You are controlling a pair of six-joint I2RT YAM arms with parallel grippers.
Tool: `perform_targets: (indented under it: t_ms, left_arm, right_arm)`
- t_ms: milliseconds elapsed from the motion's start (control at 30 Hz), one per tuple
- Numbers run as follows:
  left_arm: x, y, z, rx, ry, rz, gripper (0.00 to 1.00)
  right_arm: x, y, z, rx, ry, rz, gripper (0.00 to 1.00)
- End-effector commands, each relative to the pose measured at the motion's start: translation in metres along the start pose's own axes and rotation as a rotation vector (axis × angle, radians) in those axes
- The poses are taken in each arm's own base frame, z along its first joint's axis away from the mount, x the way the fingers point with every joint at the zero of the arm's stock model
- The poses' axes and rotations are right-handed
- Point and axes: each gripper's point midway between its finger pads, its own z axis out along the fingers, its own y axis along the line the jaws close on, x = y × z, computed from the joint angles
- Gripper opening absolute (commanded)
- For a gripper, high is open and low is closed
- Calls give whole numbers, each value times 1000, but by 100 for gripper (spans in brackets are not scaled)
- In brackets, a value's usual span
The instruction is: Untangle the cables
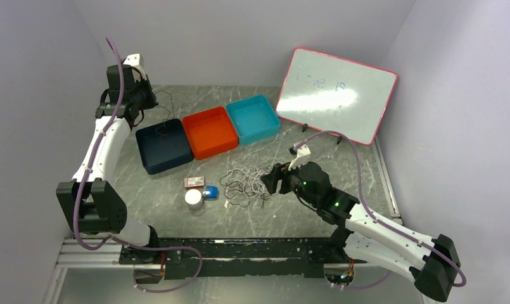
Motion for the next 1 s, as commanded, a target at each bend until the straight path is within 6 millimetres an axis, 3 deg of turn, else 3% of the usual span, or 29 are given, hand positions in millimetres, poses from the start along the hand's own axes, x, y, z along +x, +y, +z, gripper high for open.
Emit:
perform_targets:
  t_ms: [0,133,367,733,967]
  left_arm:
    - [-18,1,-1,12,-47,35,7]
    - [-5,6,8,0,-20,42,7]
    - [48,28,27,-89,94,37,7]
    - [110,53,31,-209,252,4,8]
    - [122,53,26,-214,293,-7,31]
  right_arm:
    - [-4,6,1,-23,-21,6,69]
    - [-3,4,0,-19,-19,7,69]
    - [-1,3,-1,-16,-18,7,69]
    - [1,5,1,-31,-13,10,69]
    - [1,5,0,-31,-19,24,69]
